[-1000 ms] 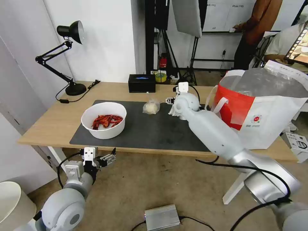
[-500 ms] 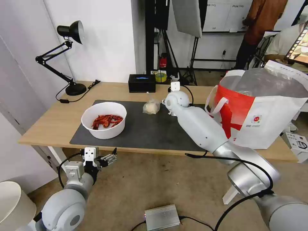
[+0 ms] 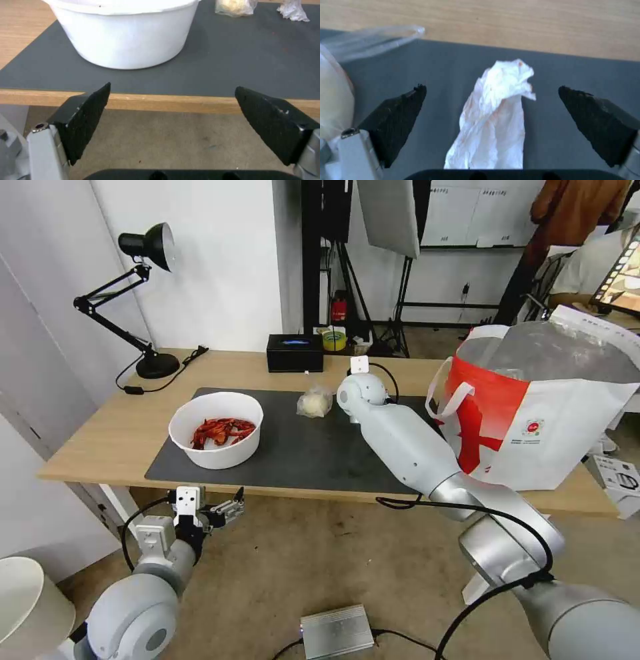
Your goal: Pick up the trash from the table and place it into the takeout bag.
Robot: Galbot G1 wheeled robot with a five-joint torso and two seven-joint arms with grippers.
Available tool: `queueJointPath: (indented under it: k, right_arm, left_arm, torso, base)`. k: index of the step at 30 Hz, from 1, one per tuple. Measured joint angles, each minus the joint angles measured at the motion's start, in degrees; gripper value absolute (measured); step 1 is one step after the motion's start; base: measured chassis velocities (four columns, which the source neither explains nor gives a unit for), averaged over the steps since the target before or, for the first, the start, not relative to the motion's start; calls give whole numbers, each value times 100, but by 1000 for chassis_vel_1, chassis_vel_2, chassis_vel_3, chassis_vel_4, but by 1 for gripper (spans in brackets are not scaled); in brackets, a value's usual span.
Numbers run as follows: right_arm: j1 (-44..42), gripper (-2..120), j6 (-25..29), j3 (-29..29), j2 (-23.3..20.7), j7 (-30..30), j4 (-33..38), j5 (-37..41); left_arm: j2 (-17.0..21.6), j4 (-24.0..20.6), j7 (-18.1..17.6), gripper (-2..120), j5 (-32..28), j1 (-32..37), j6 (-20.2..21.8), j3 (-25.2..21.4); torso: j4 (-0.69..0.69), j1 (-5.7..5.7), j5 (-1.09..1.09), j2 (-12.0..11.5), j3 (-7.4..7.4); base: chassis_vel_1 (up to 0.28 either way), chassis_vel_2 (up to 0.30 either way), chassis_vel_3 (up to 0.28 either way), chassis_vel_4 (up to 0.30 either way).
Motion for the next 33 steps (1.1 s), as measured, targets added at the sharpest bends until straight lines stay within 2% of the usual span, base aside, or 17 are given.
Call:
queueJointPath:
  k: [9,13,17,18,21,22,26,27,30,31,33]
  right_arm:
    - [-34,99,-2,78,62,-29,-184,22]
    - [-50,89,-2,95,85,-37,-208,31]
    - [-87,71,-1,129,128,2,-208,90]
    - [-87,71,-1,129,128,2,-208,90]
    - [-107,58,3,149,138,32,-201,150]
    - [-107,58,3,149,138,32,-201,150]
    - [-122,38,8,163,126,38,-197,170]
    - [-122,38,8,163,126,38,-197,170]
    - [-150,26,12,185,100,54,-140,191]
    - [-150,26,12,185,100,54,-140,191]
    - [-182,14,9,213,58,85,-22,206]
  left_arm:
    - [-12,-44,-1,100,-15,53,-1,-4]
    - [-8,-57,-2,100,-14,53,-1,-11]
    - [2,-70,-7,100,-15,51,-1,-14]
    - [2,-70,-7,100,-15,51,-1,-14]
    - [24,-73,-10,100,-19,42,-1,-22]
    - [24,-73,-10,100,-19,42,-1,-22]
    - [33,-74,-12,100,-26,22,-2,-18]
    - [33,-74,-12,100,-26,22,-2,-18]
    - [25,-66,-12,100,-27,14,-2,1]
    - [25,-66,-12,100,-27,14,-2,1]
    - [21,-57,-12,100,-27,7,-2,12]
  torso:
    - [0,0,0,0,0]
    - [0,0,0,0,0]
    - [1,0,0,0,0]
    - [1,0,0,0,0]
    - [3,-1,1,1,-1]
    - [3,-1,1,1,-1]
    - [5,-1,1,0,-1]
    - [5,-1,1,0,-1]
    - [0,0,1,0,0]
    - [0,0,1,0,0]
    - [-3,0,0,0,1]
  base:
    - [0,0,0,0]
    - [0,0,0,0]
    - [0,0,0,0]
    - [0,0,0,0]
    - [0,0,0,0]
    - [0,0,0,0]
    - [0,0,0,0]
    - [0,0,0,0]
    - [0,0,0,0]
    - [0,0,0,0]
    - [0,0,0,0]
